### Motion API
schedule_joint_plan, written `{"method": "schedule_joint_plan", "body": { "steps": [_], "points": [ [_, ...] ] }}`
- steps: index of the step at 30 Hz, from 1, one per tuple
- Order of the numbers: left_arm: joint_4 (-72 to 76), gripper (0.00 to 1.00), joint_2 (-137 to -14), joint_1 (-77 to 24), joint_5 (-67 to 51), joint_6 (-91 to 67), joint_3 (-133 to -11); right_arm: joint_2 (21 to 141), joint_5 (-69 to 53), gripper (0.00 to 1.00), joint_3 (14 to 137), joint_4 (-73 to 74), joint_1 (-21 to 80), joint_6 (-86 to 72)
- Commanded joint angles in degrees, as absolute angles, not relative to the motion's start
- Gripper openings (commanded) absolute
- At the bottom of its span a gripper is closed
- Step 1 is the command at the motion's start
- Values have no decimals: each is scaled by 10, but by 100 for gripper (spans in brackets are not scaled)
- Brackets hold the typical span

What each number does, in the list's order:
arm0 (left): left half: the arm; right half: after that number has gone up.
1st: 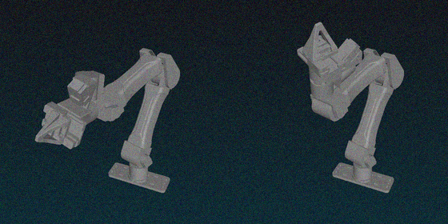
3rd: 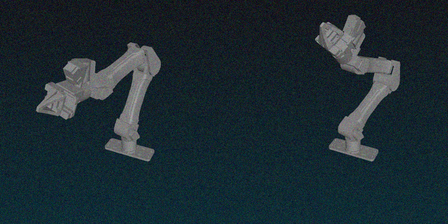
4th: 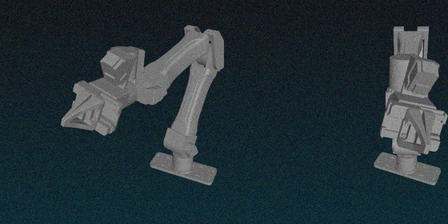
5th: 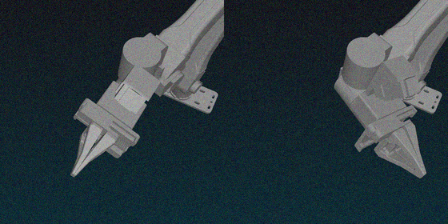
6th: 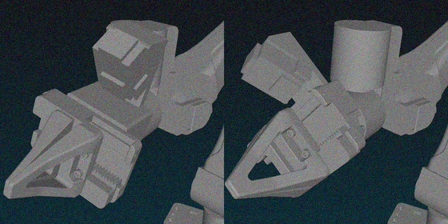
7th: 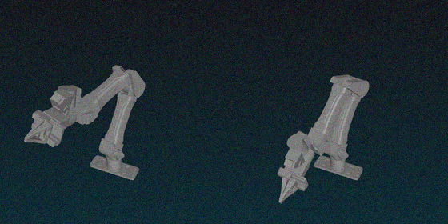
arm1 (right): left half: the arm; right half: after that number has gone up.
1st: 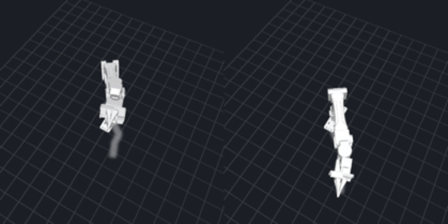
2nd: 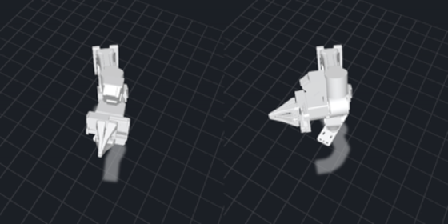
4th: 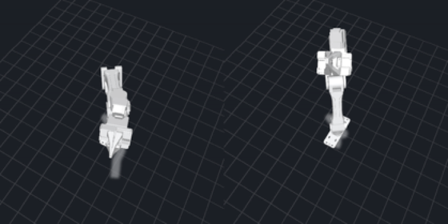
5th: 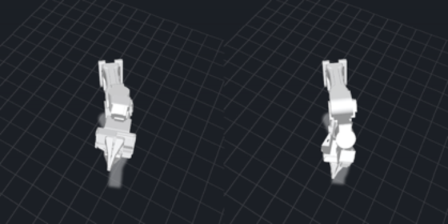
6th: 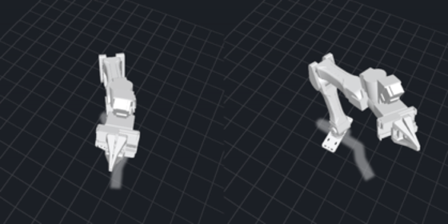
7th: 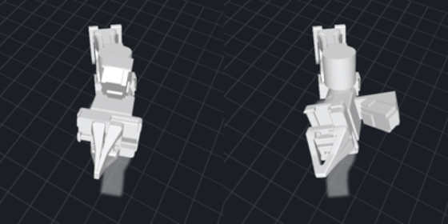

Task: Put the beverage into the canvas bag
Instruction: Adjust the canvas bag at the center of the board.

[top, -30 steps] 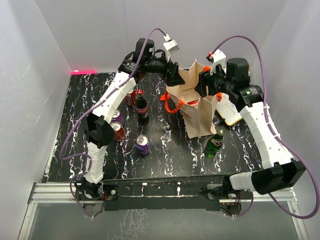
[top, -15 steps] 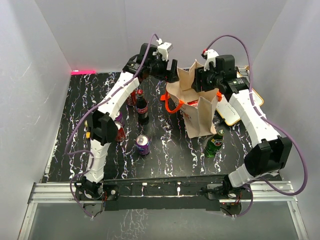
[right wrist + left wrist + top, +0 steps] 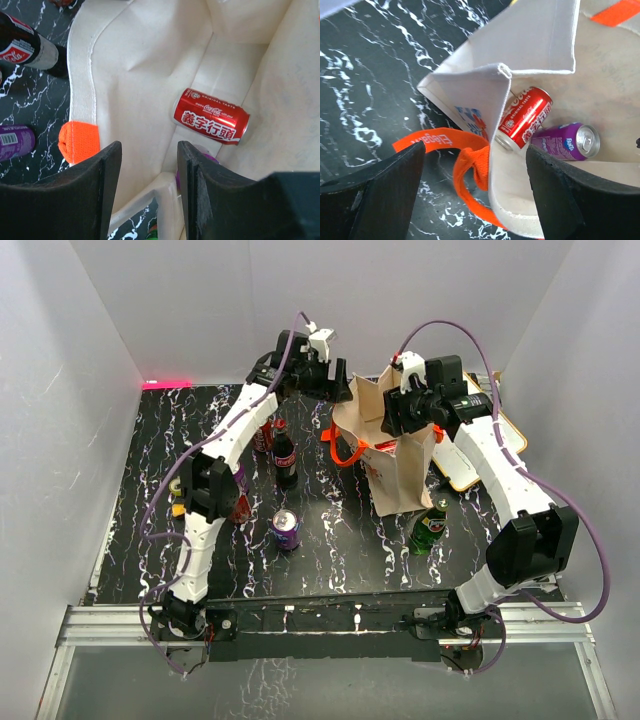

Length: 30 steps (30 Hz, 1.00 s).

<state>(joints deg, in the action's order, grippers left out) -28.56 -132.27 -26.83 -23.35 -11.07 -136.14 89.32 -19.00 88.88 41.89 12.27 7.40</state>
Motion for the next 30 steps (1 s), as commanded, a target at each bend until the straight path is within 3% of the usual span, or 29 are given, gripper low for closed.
{"method": "schedule_joint_plan", "body": {
  "steps": [1,15,24,30],
  "points": [
    [-278,80,-1322,-286,-299,-125,-1383,868,-183,49,905,440,123,97],
    [-249,77,-1362,-301,-281,-140,-1403,793,-223,35,834,505,122,128],
    [-232,57,-1368,-301,-278,-152,-1393,724,-244,28,739,534,123,172],
    [-230,50,-1366,-302,-278,-151,-1391,689,-216,26,675,535,123,207]
  ]
}}
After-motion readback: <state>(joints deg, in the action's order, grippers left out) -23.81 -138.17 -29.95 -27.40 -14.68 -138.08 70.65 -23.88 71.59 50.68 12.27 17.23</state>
